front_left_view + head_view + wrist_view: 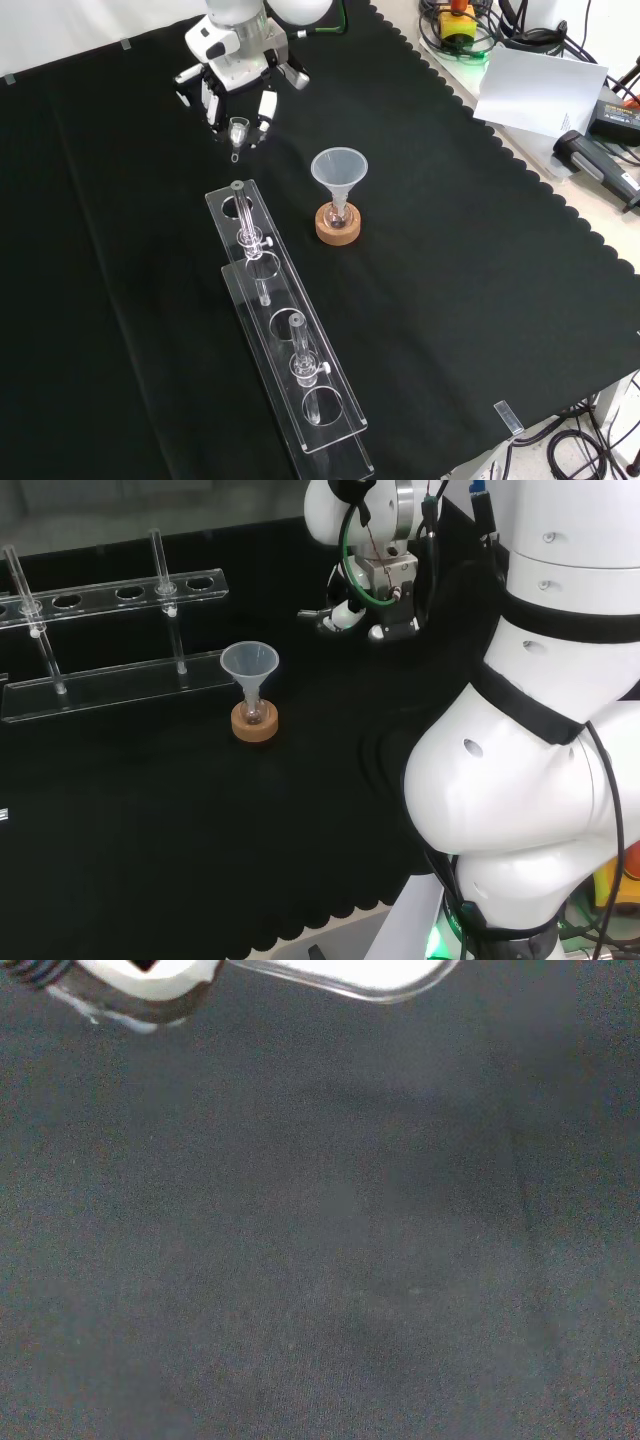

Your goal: Pour all the NaCl from the weighing funnel into the round-bottom flask.

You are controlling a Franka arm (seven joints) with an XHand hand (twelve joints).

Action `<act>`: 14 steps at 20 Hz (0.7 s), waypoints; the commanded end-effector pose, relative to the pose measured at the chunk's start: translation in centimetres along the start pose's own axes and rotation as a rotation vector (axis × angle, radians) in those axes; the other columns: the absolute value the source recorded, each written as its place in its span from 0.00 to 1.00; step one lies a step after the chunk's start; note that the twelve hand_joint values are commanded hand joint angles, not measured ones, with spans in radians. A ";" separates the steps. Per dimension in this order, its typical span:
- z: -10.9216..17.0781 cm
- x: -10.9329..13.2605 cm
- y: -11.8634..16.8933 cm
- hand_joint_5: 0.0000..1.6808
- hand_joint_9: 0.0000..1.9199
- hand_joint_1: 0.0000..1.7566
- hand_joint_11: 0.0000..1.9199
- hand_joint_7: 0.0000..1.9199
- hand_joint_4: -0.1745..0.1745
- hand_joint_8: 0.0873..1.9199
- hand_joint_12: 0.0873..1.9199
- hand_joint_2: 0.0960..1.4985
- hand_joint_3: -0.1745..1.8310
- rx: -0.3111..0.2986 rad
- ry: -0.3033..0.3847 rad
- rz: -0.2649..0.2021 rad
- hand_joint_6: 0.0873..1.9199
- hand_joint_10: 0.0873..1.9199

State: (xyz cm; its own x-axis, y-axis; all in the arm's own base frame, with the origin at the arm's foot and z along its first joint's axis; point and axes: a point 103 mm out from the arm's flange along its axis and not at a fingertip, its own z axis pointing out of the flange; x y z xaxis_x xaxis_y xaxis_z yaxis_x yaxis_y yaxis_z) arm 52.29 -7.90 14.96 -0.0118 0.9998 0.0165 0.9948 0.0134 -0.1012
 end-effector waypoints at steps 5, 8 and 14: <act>-3.5 -0.9 -1.4 0.77 0.63 0.63 0.00 0.81 1.00 0.02 0.84 0.52 0.25 -0.036 0.009 -0.020 0.23 0.03; -4.6 -1.0 -1.9 0.77 0.63 0.63 0.00 0.81 1.00 0.02 0.84 0.52 0.25 -0.045 0.010 -0.043 0.23 0.03; -5.8 -0.4 -3.0 0.77 0.63 0.63 0.00 0.81 1.00 0.02 0.84 0.52 0.25 -0.042 -0.002 -0.094 0.23 0.03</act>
State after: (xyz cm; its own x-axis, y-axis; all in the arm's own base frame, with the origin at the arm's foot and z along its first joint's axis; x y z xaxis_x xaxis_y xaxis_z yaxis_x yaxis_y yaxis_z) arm 50.96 -8.73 20.36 -0.0649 0.9976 0.0234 0.9968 0.0659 -0.0448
